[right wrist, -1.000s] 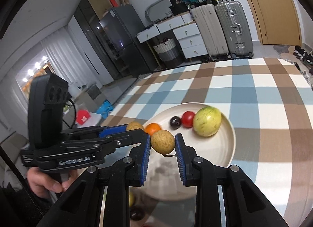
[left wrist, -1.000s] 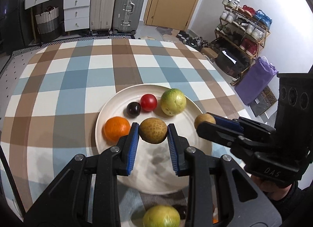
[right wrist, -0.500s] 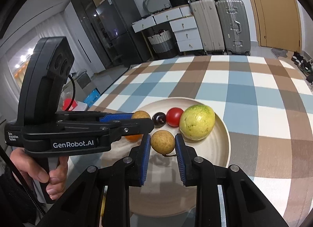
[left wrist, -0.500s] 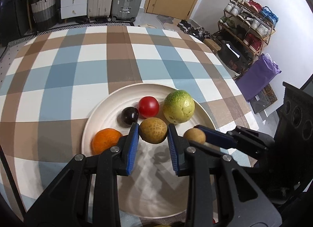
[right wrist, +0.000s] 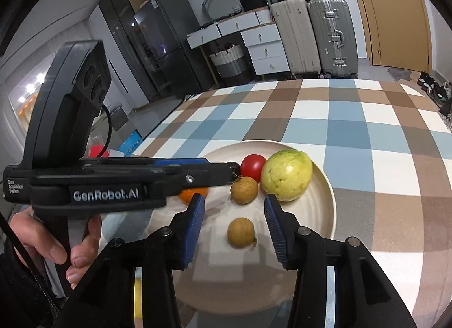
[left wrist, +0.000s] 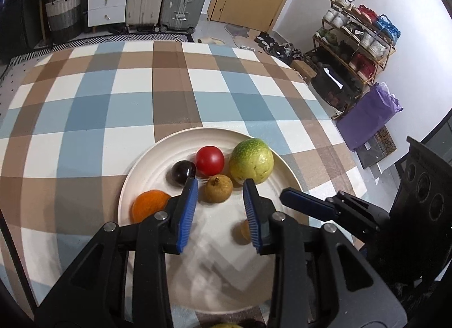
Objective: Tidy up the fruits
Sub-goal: 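Open both tools to release the kiwis and pull back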
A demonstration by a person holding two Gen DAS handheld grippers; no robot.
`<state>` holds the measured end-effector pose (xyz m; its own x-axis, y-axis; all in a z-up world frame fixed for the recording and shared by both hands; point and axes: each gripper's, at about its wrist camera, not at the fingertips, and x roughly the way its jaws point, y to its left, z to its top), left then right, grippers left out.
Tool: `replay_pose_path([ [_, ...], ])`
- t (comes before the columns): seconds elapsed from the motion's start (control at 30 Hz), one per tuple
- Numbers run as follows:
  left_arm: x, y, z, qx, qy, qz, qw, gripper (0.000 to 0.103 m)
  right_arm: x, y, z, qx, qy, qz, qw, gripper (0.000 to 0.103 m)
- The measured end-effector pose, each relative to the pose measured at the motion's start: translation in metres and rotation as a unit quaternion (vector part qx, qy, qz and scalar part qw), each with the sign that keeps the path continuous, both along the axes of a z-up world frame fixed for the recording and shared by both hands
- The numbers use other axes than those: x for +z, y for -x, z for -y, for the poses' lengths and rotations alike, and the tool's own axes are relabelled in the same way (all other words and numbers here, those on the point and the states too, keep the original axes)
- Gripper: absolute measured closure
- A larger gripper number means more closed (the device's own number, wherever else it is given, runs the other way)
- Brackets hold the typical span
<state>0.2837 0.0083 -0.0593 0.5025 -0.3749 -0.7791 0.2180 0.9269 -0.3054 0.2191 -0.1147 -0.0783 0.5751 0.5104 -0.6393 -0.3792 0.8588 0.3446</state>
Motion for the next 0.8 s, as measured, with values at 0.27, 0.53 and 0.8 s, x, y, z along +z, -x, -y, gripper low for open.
replay_pose_path([
  [0.27,0.021,0.045,-0.002,0.004,-0.020,0.029,0.9994,0.073,0.012,0.039,0.018,-0.018,-0.013,0.011,1.000,0.058],
  [0.53,0.038,0.101,-0.007,0.024,-0.040,0.065,0.9968,0.073,0.037,0.088,0.028,-0.033,-0.036,0.049,0.998,0.058],
  [0.8,0.057,0.164,0.002,0.036,-0.065,0.112,0.9909,0.062,0.066,0.120,0.022,-0.021,-0.039,0.085,0.995,0.054],
])
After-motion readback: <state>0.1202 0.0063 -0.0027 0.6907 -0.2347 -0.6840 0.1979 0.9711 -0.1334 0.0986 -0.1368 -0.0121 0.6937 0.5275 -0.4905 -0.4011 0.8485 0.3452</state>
